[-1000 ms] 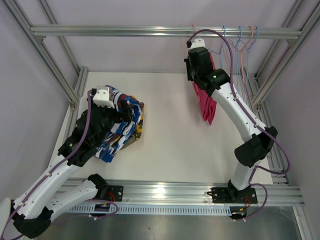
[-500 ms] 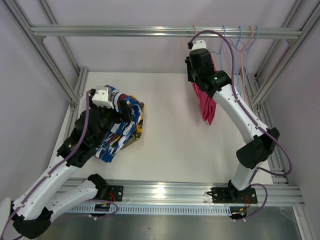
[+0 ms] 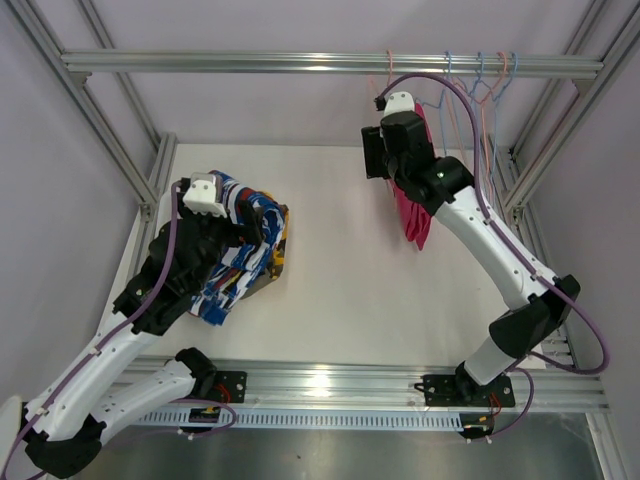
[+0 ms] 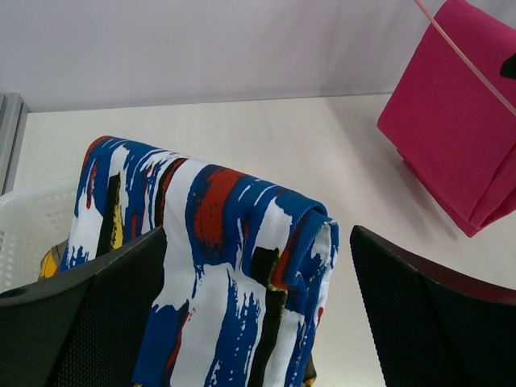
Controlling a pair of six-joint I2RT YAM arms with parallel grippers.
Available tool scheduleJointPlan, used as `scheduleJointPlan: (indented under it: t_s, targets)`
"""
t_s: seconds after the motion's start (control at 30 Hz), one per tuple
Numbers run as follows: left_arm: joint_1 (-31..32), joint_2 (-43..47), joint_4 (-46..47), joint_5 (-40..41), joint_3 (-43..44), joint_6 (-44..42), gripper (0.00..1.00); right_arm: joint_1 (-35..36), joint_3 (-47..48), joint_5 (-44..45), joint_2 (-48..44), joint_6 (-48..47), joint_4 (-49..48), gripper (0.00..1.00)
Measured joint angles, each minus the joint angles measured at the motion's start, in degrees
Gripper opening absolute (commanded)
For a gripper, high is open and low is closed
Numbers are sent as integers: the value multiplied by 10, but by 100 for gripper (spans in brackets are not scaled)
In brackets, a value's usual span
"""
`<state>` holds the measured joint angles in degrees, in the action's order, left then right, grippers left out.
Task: Remove the trousers from the hanger
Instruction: Place the hanger at the clothesline, then pick up the hanger from the clothesline.
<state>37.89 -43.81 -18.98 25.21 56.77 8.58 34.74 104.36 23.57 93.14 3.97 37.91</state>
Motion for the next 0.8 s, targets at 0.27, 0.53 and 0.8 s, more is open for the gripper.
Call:
scheduleJointPlan:
  t_s: [0.27,0.53,0.8]
  targets:
    - [0,0,0,1,-1,0,99,26,-16,23,-66,6,27,67]
    - [0,-1,0,1,-1,-1,99,38,-16,49,-164,8,55,55]
    - [0,-11,0,4,-2,-1,99,12,-16,78,-216,4,55,55]
